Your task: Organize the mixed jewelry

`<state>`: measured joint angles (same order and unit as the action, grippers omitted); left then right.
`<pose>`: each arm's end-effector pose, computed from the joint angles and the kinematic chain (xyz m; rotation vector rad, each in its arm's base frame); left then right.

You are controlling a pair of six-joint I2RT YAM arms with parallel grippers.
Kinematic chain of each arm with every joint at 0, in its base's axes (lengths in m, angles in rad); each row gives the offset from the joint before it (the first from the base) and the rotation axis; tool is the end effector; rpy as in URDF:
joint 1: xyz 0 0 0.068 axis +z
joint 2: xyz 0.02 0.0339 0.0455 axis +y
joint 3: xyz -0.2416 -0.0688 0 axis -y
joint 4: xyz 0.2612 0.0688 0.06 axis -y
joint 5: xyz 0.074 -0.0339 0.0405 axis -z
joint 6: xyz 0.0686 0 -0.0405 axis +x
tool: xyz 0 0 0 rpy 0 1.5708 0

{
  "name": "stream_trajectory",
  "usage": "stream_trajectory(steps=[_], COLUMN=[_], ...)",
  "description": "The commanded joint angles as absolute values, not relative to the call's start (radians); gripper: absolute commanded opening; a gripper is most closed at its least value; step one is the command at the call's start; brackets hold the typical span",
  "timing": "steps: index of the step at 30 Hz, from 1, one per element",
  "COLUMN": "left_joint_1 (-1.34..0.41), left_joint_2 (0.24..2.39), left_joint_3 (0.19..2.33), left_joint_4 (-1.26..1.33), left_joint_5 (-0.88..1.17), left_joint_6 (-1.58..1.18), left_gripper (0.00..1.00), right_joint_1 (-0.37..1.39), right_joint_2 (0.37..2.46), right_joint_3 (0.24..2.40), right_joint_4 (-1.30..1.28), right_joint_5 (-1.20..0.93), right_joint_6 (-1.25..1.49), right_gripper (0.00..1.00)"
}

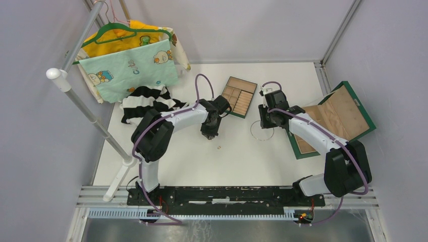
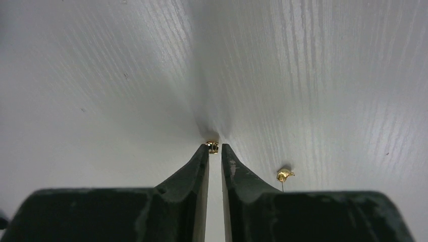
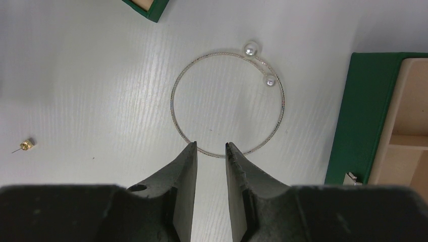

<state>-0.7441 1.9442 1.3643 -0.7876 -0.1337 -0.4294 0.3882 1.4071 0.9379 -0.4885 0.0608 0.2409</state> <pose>0.2918 -0.2562 0.1065 0.4347 2.8660 -0.0021 0.3003 0.1183 0.1708 -0.1622 2.5298 0.1749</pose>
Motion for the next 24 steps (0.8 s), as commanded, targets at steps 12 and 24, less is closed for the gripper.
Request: stream_trajectory(steps=[12, 24], left_joint_1=[-0.748, -0.64], left_joint_2=[1.949, 1.864], left_joint_3=[1.415, 1.48], left_joint_4=[-0.786, -0.824], left_joint_5=[-0.174, 0.36], left_joint_6=[-0.47, -0.222], left_gripper=[0.02, 0.02], right_joint_1=[0.388, 0.389], right_joint_2=[1.384, 1.368], right_joint_3=[0.948, 0.934], right_joint_4=[-0.483, -0.48], right_joint_5=[0.064, 0.073], right_joint_6=[0.251, 0.254], right_gripper=[0.33, 0.33])
